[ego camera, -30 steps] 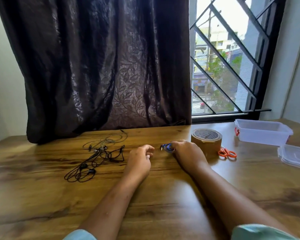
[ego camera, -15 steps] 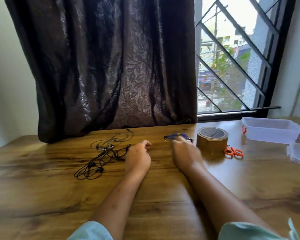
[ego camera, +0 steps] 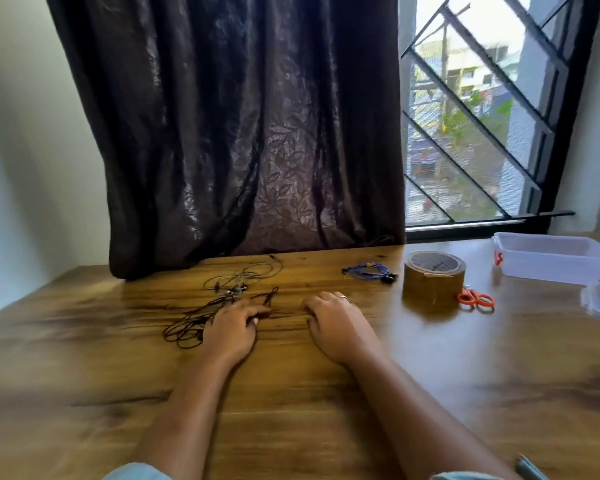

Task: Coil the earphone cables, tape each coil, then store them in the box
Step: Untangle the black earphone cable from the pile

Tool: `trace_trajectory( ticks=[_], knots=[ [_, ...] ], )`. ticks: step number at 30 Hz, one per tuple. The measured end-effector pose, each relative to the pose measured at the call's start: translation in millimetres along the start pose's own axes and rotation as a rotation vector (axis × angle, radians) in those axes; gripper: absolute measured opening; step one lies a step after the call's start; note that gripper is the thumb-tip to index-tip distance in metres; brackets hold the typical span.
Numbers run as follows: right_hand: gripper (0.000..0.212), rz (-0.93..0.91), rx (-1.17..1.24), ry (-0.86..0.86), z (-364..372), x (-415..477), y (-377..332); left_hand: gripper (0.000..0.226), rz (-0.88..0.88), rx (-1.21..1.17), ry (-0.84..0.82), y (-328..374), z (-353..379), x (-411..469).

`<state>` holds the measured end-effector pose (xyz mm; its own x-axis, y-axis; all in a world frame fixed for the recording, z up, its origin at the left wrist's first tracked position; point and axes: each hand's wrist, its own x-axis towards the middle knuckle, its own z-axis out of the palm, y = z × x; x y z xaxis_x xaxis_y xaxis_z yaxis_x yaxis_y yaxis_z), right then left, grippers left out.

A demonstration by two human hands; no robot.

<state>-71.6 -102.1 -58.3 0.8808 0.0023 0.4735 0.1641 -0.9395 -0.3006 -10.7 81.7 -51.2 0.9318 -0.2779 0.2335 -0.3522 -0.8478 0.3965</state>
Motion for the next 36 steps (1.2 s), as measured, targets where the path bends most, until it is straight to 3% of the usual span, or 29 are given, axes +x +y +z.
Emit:
trace_trajectory(
  ticks=[6,9,12,14,20,23,26,30,32,36],
  knots=[
    [0.052,-0.14,0.02,-0.157,6.2,19.1,-4.4,0.049,0.066,-0.285,0.015,6.2,-4.0,10.7],
    [0.047,-0.134,0.006,-0.227,8.3,24.9,-4.2,0.039,0.124,-0.476,0.049,12.6,-3.3,15.7],
    [0.035,-0.078,0.108,-0.171,8.9,26.8,-1.4,0.029,0.082,-0.637,0.165,16.8,-6.1,15.7],
    [0.032,0.007,0.211,-0.105,8.8,27.8,2.8,0.027,0.082,-0.52,0.204,10.6,-5.4,17.2],
    [0.027,0.326,0.394,0.172,-4.3,32.2,23.4,0.021,0.087,-0.08,0.013,3.5,0.5,17.4],
    [0.037,0.525,0.767,0.292,-8.9,39.7,33.7,0.016,0.06,-0.056,0.025,2.8,-3.4,17.4],
    [0.04,0.561,1.101,0.381,-12.8,40.4,39.5,0.021,0.026,0.035,0.09,2.6,-5.7,15.8],
    [0.025,0.501,1.279,0.265,-20.4,36.6,30.3,0.029,0.023,0.187,0.3,11.8,-11.3,11.0],
    [0.022,0.465,1.312,0.145,-21.2,36.1,21.1,0.032,0.132,0.108,0.358,20.5,-13.0,8.9],
    [0.03,0.416,1.431,-0.016,-17.1,38.5,-1.2,0.024,0.39,-0.35,0.127,48.4,-2.2,1.4]
  ],
)
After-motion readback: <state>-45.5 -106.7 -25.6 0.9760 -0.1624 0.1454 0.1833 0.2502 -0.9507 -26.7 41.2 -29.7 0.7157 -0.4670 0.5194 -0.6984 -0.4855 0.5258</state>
